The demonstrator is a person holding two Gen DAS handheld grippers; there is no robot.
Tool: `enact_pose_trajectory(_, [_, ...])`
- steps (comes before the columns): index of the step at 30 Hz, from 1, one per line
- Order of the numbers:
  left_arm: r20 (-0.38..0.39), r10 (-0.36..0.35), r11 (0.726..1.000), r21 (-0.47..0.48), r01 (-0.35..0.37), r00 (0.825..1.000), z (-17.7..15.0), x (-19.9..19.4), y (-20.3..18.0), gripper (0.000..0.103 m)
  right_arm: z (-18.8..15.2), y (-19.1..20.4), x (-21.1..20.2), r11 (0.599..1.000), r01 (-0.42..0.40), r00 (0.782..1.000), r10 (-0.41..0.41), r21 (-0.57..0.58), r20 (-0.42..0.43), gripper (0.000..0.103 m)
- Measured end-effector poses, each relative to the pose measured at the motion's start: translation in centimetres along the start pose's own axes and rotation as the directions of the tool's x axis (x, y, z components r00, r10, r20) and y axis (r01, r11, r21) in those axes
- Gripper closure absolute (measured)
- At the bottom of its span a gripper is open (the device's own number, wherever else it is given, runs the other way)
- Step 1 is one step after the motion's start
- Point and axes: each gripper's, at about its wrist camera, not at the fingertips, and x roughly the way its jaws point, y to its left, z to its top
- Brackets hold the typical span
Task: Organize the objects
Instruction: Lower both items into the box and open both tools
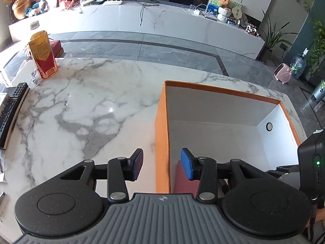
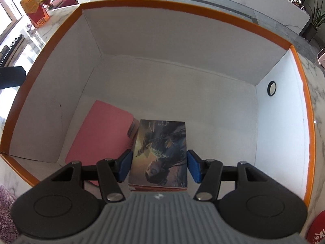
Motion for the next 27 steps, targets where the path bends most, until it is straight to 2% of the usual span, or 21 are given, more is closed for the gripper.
enact_pose_trajectory(5, [-0.018,-0.022,1.0,-0.012,0.022,1.0,-0.4,0.4,0.4,0.055,0.1,0.2,0.8,1.0,-0.023,0.999,0.024,0.016,-0.04,0.04])
enact_pose_trajectory(8, [-0.029,-0.044,0.999,-0.028,0.043,0.999,-0.6,0.7,0.6,0.055,0.3,0.0,0.2,0.999,-0.046,0.999,0.046,0.009,-0.022,0.033])
enact_pose_trajectory(10, [-0.034,-0.064,0.997,-0.036,0.063,0.997,-0.7,0.8,0.7,0.055,0.5,-0.2,-0.4,0.999,-0.036,0.999,0.036,0.005,-0.006,0.034])
enact_pose_trajectory(13, [-0.039,-0.099,0.994,-0.044,0.097,0.994,-0.8,0.9,0.6,0.055,0.9,-0.9,-0.6,0.999,-0.026,1.0,0.026,0.024,-0.003,0.048])
enact_pose_trajectory(17, [-0.054,-0.125,0.991,-0.053,0.122,0.991,-0.9,1.3,0.6,0.067,0.9,-1.6,-0.1,0.996,-0.064,0.997,0.066,0.065,-0.028,0.062])
enact_pose_trajectory(20, [-0.057,-0.124,0.991,-0.053,0.121,0.991,-1.0,1.6,0.6,0.073,0.1,-1.9,0.4,0.991,-0.086,0.994,0.092,0.102,-0.053,0.068])
enact_pose_trajectory(23, [-0.055,-0.122,0.992,-0.051,0.119,0.991,-1.1,1.6,0.6,0.075,0.1,-2.2,0.6,0.983,-0.107,0.992,0.115,0.15,-0.052,0.068])
enact_pose_trajectory(27, [-0.055,-0.121,0.992,-0.05,0.118,0.991,-1.1,1.6,0.6,0.076,0.5,-1.8,0.7,0.978,-0.134,0.988,0.144,0.157,-0.056,0.074])
